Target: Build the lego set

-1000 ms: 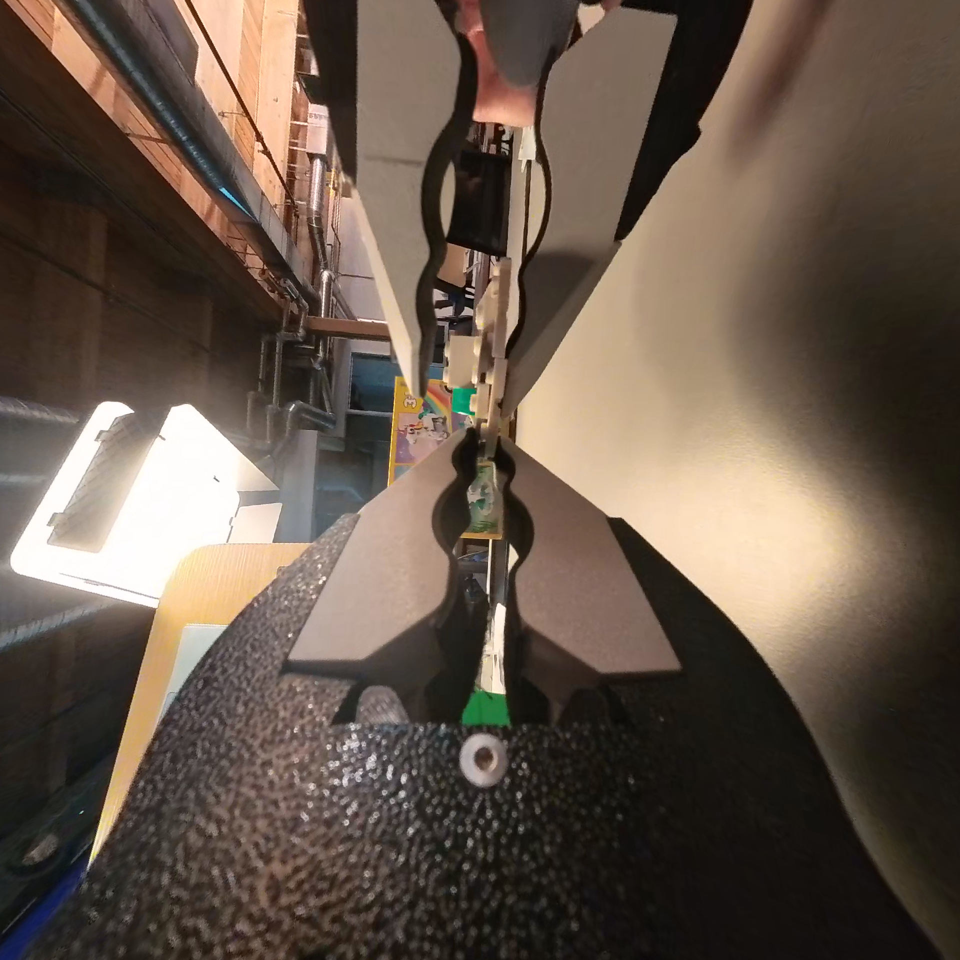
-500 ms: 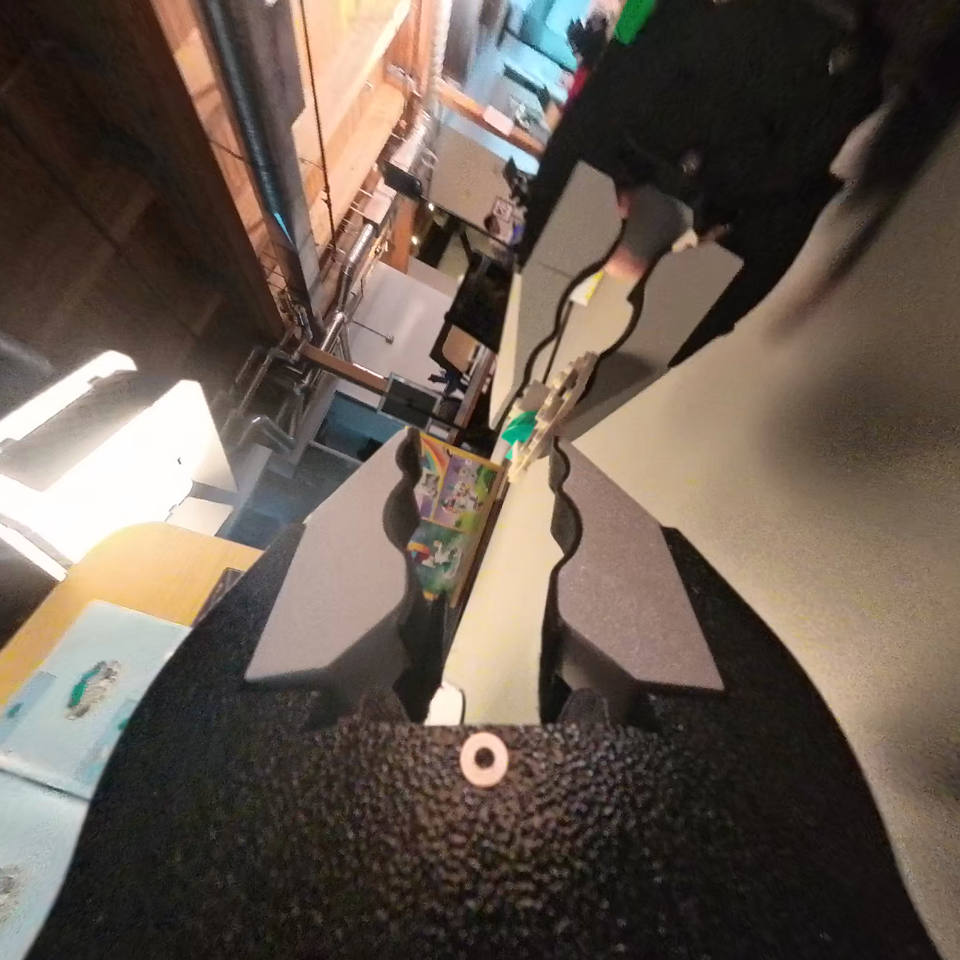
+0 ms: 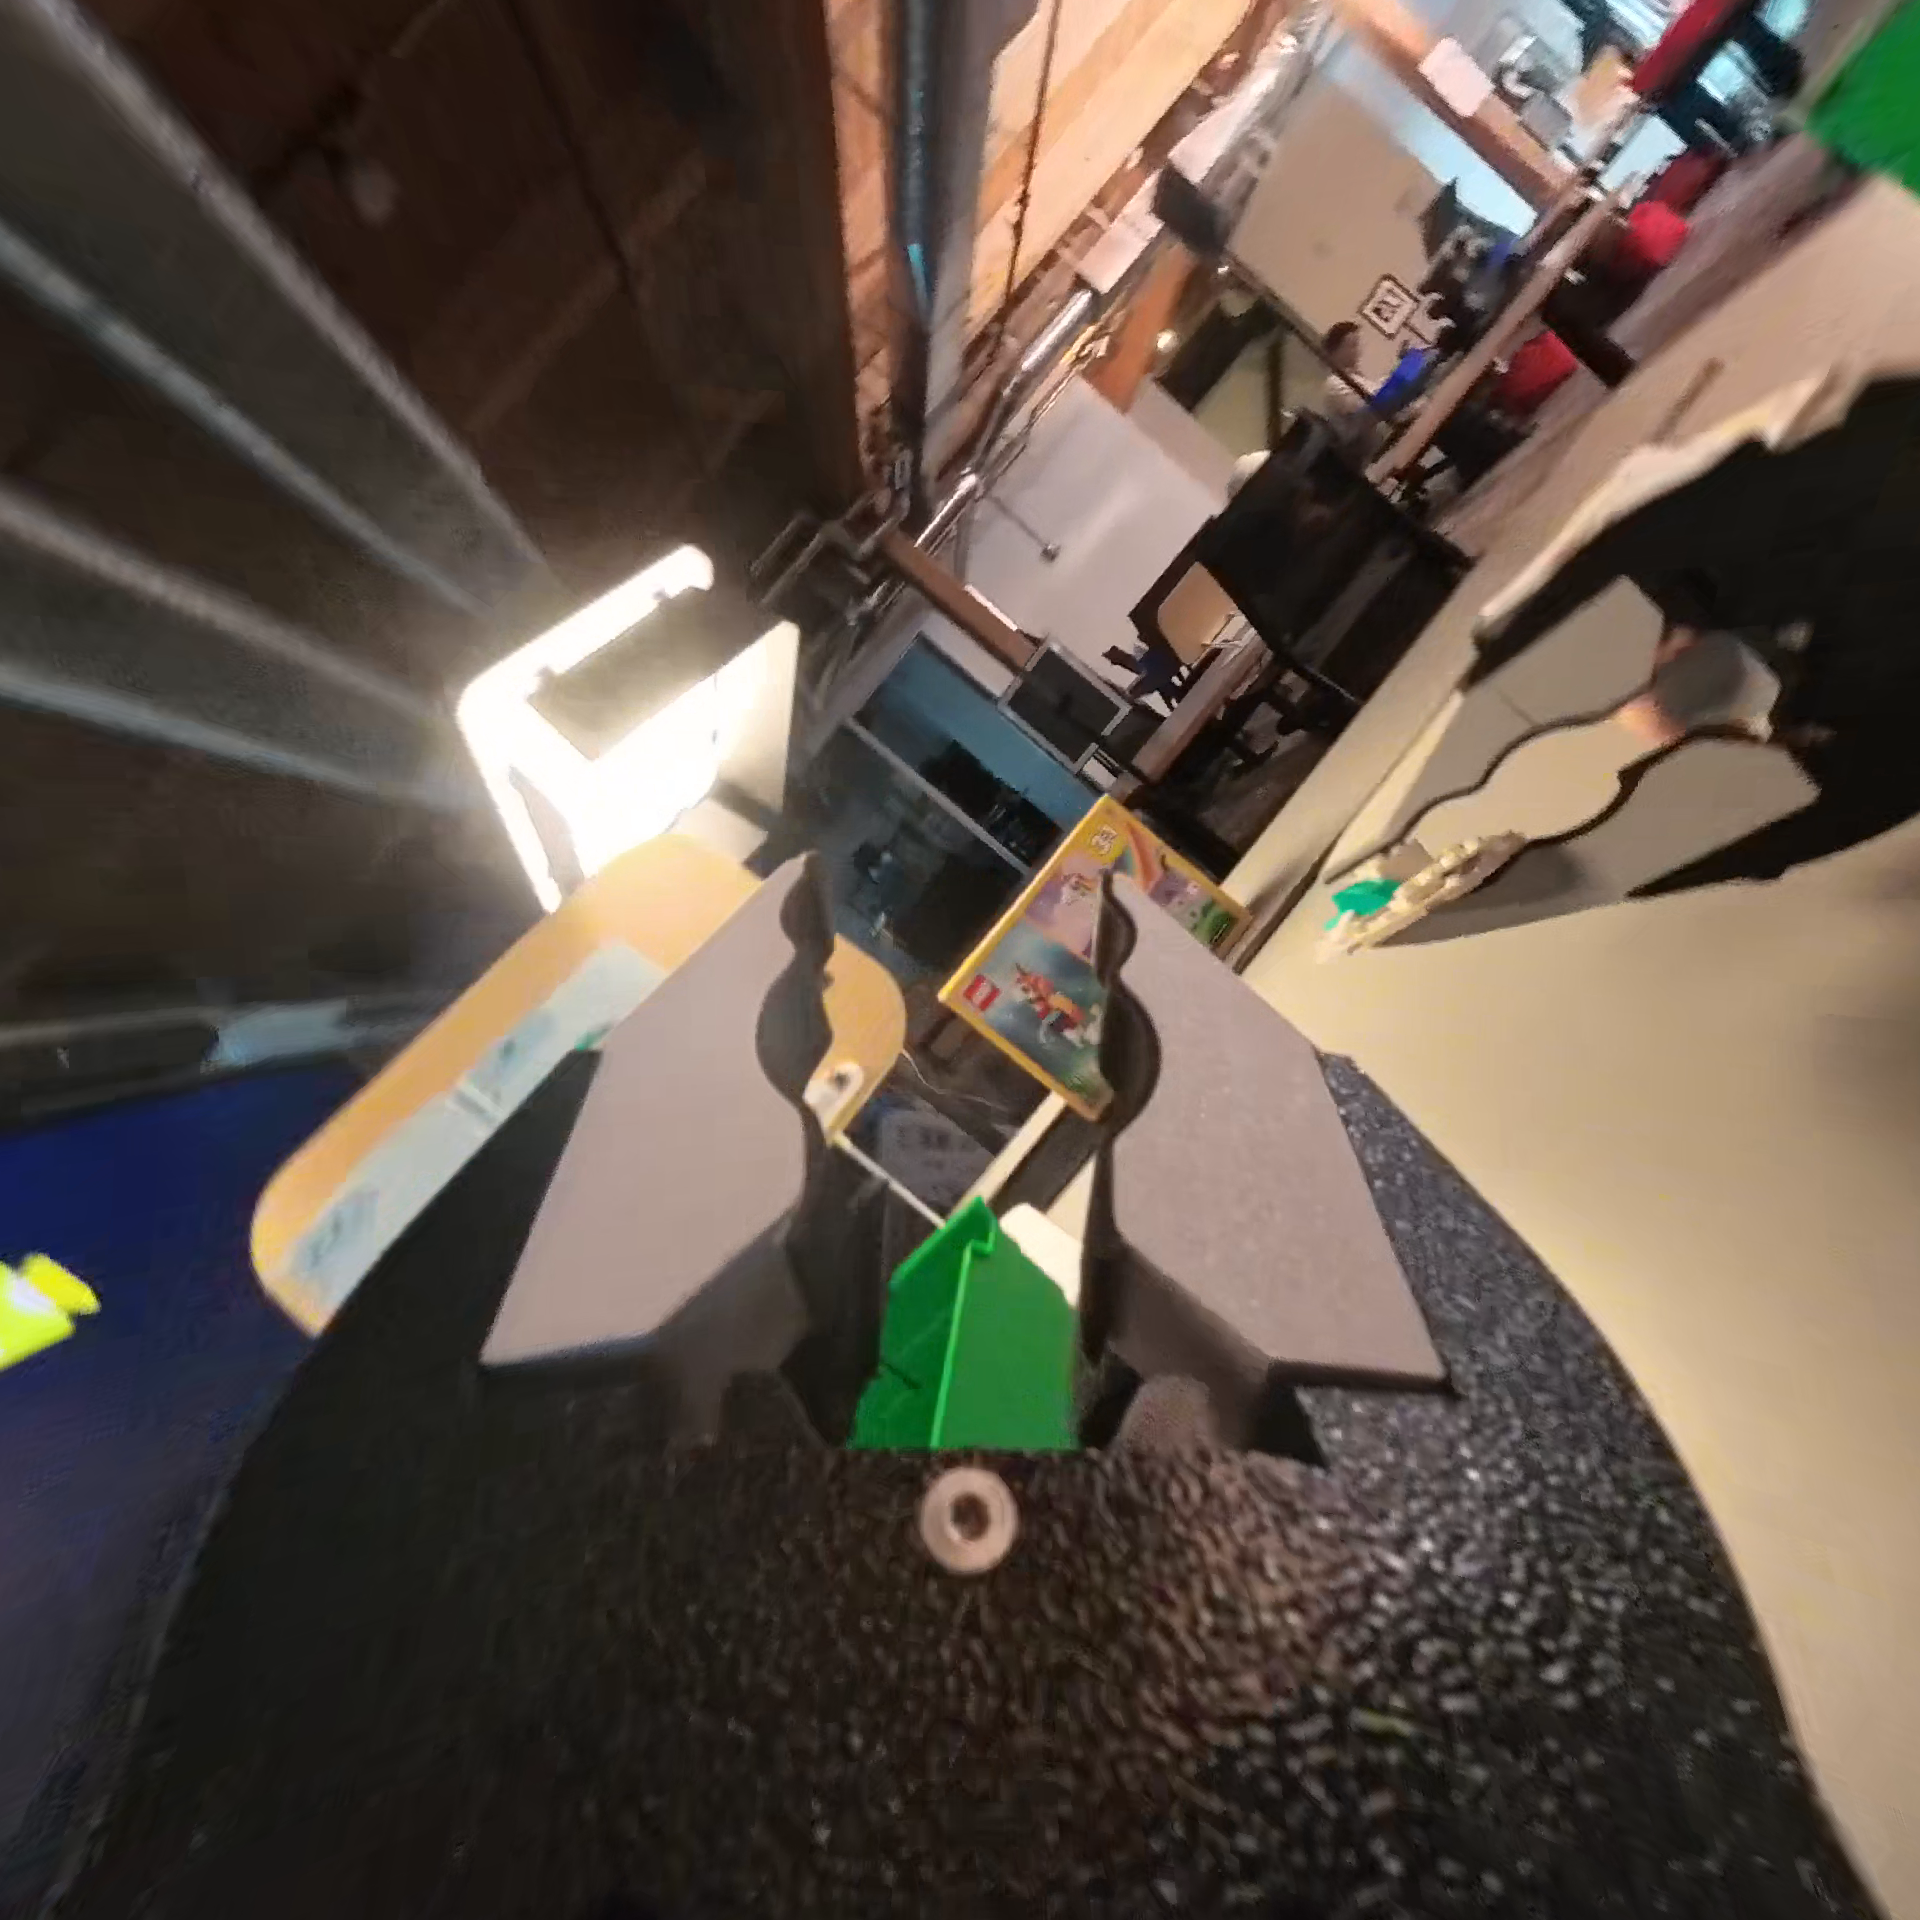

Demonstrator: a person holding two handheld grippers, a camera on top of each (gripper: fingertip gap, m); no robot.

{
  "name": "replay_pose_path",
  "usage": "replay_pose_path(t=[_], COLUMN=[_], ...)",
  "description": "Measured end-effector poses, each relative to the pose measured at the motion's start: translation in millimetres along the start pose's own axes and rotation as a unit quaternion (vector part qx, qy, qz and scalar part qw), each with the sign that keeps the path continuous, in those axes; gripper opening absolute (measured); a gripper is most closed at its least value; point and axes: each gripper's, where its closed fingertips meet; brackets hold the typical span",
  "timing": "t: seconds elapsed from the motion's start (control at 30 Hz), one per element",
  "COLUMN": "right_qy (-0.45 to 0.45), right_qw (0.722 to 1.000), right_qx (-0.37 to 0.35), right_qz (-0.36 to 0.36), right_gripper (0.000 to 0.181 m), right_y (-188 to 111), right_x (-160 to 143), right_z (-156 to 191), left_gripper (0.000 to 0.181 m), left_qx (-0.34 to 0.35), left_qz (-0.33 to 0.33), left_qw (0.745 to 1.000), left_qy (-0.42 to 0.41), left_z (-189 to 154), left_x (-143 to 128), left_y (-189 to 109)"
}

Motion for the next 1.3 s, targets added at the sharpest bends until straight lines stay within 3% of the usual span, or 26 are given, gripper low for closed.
replay_pose_path(t=[0.13,0.23,0.37,0.53,0.67,0.8,0.93,1.03,1.17,1.3], right_qy=[0.001,0.003,-0.008,-0.015,-0.004,0.004,0.006,-0.007,-0.025,-0.035], right_qw=[1.000,1.000,1.000,0.999,1.000,1.000,0.999,0.999,0.999,0.999], right_qx=[0.004,0.007,0.012,0.023,0.028,0.030,0.036,0.038,0.019,0.023], right_qz=[-0.010,-0.017,-0.022,-0.019,-0.012,-0.008,-0.009,-0.009,0.010,0.013], right_gripper=[0.018,0.019,0.018,0.019,0.018,0.018,0.018,0.018,0.019,0.018], right_y=[1,2,3,3,3,1,1,3,2,4], right_x=[5,9,14,15,12,11,13,15,11,11], right_z=[2,3,8,14,18,19,21,23,17,20], left_gripper=[0.046,0.048,0.040,0.064,0.063,0.063,0.055,0.059,0.060,0.050], left_qx=[0.041,0.107,0.206,0.276,0.264,0.225,0.208,0.183,0.108,0.077], left_qz=[0.004,0.030,0.083,0.158,0.232,0.330,0.348,0.384,0.419,0.450], left_qw=[0.989,0.973,0.943,0.894,0.881,0.852,0.847,0.842,0.840,0.837], left_qy=[-0.140,-0.202,-0.246,-0.317,-0.318,-0.339,-0.345,-0.333,-0.328,-0.301], left_z=[45,98,164,210,218,206,196,190,168,155], left_x=[22,13,-19,-76,-114,-153,-170,-180,-185,-191], left_y=[-46,-77,-119,-146,-145,-150,-152,-151,-141,-140])
Point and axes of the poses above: each gripper's, where its closed fingertips meet, y out along the fingers, x out of its top, z = x × y across the jaws, and after that the axes turned 15 degrees about -y, right-handed
